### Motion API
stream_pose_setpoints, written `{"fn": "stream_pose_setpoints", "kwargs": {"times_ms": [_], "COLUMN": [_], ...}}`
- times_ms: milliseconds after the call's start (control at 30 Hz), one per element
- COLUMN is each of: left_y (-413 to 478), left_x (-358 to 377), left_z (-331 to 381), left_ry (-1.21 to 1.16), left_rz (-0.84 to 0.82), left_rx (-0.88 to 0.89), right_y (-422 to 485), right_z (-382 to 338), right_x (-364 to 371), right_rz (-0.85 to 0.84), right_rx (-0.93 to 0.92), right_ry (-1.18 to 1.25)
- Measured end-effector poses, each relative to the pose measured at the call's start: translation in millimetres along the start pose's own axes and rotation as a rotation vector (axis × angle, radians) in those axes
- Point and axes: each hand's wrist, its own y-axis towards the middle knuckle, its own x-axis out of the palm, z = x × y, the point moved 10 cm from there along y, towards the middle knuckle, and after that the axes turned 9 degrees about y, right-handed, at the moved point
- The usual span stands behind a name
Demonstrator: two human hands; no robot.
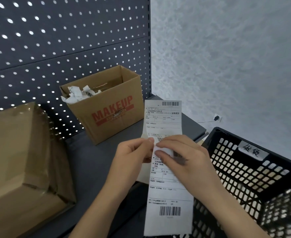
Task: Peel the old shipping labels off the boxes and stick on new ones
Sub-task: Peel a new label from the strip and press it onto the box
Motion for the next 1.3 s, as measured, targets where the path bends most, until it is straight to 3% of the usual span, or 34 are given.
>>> {"fn": "stream_pose_setpoints", "kwargs": {"times_ms": [633, 1067, 1300], "left_y": [-3.7, -1.6, -1.9], "left_x": [-2.1, 13.5, 21.9], "left_z": [7.8, -11.2, -10.7], "left_ry": [0.229, -0.082, -0.084], "left_rz": [0.022, -0.106, -0.176], "left_rx": [0.031, -0.080, -0.096], "right_y": [-2.4, -1.9, -2.5], "right_z": [4.8, 14.5, 19.7], "right_x": [-2.0, -3.3, -6.7], "right_rz": [-0.105, -0.095, -0.080], "right_rx": [0.180, 0.224, 0.247], "right_ry": [0.136, 0.356, 0.363]}}
